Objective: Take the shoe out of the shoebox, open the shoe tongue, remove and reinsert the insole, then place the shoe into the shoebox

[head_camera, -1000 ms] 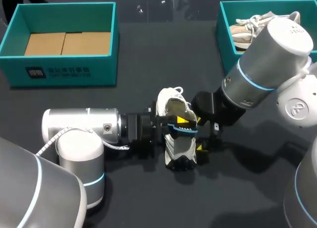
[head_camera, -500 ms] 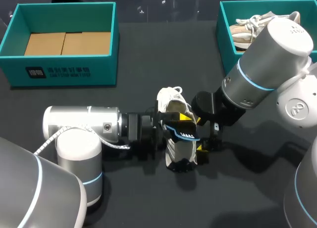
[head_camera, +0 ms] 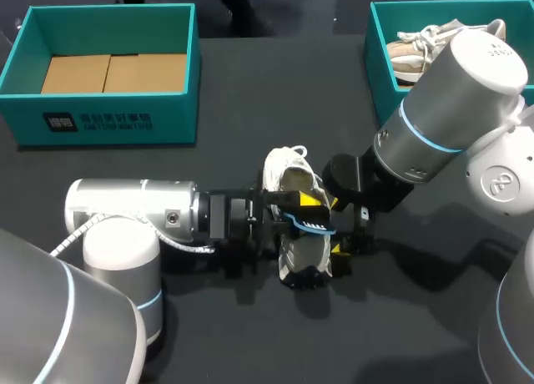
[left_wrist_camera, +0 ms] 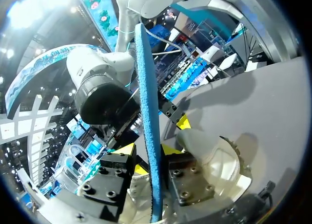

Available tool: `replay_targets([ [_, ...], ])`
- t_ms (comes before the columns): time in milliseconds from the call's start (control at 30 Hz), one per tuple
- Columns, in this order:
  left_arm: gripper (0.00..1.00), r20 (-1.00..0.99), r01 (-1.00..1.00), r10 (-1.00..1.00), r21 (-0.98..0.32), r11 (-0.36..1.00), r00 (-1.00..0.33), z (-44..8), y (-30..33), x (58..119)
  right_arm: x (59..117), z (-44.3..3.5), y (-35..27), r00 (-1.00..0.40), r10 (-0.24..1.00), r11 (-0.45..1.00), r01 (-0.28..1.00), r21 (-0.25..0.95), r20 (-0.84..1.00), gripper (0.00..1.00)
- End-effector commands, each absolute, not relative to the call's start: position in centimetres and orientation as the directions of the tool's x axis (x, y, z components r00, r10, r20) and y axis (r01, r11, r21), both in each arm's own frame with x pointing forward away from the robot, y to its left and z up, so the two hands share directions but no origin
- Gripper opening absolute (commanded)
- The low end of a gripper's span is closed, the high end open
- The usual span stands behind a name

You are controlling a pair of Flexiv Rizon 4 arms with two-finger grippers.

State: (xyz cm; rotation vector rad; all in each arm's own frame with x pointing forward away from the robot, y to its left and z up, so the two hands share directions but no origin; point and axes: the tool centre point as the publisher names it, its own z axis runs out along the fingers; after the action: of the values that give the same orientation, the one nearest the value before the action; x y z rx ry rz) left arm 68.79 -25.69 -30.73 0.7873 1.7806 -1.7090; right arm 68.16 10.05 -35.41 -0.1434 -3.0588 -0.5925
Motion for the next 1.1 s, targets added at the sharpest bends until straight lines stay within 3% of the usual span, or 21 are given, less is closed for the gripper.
replay_targets([
  [33, 0.3, -0.732, 0.733, 0.048, -0.68, 0.023, -0.68, -30.5, -25.5, 68.5, 68.0, -35.5, 10.1, -0.995, 0.087, 0.924, 0.095, 0.371, 0.037, 1.0],
  [67, 0.24, -0.732, 0.733, 0.049, -0.68, 0.022, -0.68, -30.5, -25.6, 68.5, 68.0, -35.5, 10.1, -0.995, 0.087, 0.924, 0.095, 0.371, 0.037, 1.0],
  [133, 0.0, -0.733, 0.734, 0.05, -0.678, 0.021, -0.678, -30.6, -25.8, 68.5, 68.0, -35.5, 10.1, -0.995, 0.087, 0.924, 0.095, 0.371, 0.037, 1.0],
  [1100, 0.0, -0.706, 0.695, 0.052, -0.678, 0.238, -0.706, -35.1, -26.2, 72.2, 68.0, -35.5, 10.1, -0.995, 0.087, 0.924, 0.095, 0.371, 0.037, 1.0],
])
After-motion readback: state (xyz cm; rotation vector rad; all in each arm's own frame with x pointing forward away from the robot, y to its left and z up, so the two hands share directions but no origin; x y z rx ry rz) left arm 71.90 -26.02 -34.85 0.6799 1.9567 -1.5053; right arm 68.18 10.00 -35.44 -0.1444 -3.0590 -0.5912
